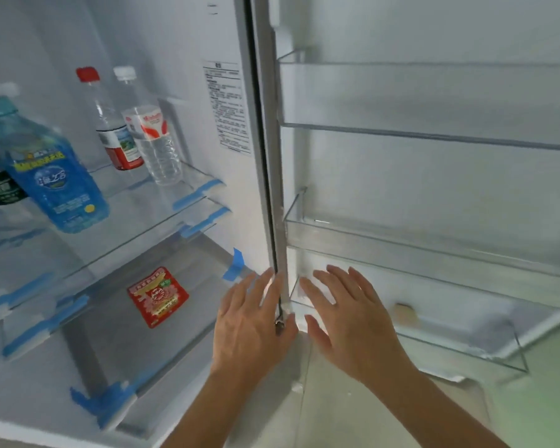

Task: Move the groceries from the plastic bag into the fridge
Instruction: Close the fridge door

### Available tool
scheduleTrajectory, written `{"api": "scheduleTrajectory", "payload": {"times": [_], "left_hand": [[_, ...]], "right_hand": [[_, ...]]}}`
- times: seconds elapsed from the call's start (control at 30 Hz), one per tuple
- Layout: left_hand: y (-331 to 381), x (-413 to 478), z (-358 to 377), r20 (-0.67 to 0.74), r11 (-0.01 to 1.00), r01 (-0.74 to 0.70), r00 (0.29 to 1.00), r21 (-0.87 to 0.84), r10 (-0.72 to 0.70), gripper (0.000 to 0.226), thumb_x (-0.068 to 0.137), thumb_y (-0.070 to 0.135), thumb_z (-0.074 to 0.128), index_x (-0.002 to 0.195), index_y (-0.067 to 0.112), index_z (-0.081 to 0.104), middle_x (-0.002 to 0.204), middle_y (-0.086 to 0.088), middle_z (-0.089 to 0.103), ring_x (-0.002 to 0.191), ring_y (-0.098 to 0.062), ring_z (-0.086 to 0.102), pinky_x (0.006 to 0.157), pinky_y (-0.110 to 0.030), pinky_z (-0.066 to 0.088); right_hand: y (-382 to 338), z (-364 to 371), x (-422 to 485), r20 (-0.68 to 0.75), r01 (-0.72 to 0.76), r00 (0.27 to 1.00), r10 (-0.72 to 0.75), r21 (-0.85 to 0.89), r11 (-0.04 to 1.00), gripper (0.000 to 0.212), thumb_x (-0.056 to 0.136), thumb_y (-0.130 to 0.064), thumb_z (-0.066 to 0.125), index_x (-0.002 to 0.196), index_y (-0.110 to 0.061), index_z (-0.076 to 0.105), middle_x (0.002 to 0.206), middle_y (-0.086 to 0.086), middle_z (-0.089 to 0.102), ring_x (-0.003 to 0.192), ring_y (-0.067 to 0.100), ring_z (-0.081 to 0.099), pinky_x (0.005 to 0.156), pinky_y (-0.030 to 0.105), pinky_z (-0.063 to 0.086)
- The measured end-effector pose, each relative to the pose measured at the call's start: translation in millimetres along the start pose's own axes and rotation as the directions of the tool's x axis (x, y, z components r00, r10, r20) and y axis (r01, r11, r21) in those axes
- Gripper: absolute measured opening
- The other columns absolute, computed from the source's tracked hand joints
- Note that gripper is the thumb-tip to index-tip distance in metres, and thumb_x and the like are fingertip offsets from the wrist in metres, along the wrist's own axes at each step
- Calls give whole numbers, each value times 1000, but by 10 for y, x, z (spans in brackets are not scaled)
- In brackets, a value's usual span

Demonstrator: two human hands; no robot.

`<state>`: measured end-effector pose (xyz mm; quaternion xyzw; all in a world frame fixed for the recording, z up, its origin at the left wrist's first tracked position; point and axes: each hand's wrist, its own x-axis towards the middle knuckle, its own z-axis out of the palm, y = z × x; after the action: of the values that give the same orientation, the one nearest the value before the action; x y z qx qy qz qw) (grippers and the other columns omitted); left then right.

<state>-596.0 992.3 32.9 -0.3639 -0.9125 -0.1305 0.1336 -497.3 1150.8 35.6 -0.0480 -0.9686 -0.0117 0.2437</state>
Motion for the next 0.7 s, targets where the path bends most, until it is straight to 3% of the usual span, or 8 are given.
{"api": "scheduleTrajectory", "payload": {"times": [0.3, 0.37, 0.5, 0.7], "left_hand": [[1170, 242, -411, -282, 912, -390, 896, -126, 344, 59, 90, 48, 50, 143, 21, 50, 150, -2, 49, 139, -27, 44, 115, -47, 31], [1349, 338, -406, -257, 883, -448, 877, -137, 405, 60, 92, 48, 47, 146, 22, 46, 153, -2, 45, 141, -25, 41, 116, -48, 32], [1552, 444, -351, -147, 872, -481, 872, -84, 467, 65, 93, 47, 48, 152, 24, 35, 158, 1, 36, 147, -22, 32, 122, -44, 21], [1550, 436, -384, -114, 882, -467, 882, -66, 458, 66, 92, 43, 49, 153, 22, 34, 153, 1, 44, 142, -23, 40, 120, -38, 18]], "right_hand": [[760, -1144, -789, -220, -189, 963, 153, -154, 970, 44, 96, -35, 49, 131, -15, 65, 135, 11, 65, 129, 32, 59, 108, 54, 47], [957, -1302, -880, -222, -242, 956, 194, -214, 946, 45, 96, -34, 48, 133, -13, 63, 135, 12, 64, 129, 34, 58, 109, 54, 45], [1262, -1415, -1010, -201, -350, 932, 302, -275, 896, 51, 93, -35, 50, 137, -13, 58, 135, 12, 62, 130, 34, 56, 110, 53, 44], [1386, -1353, -1112, -187, -359, 930, 316, -289, 887, 55, 93, -36, 46, 141, -9, 54, 131, 12, 63, 122, 33, 58, 110, 51, 42]]}}
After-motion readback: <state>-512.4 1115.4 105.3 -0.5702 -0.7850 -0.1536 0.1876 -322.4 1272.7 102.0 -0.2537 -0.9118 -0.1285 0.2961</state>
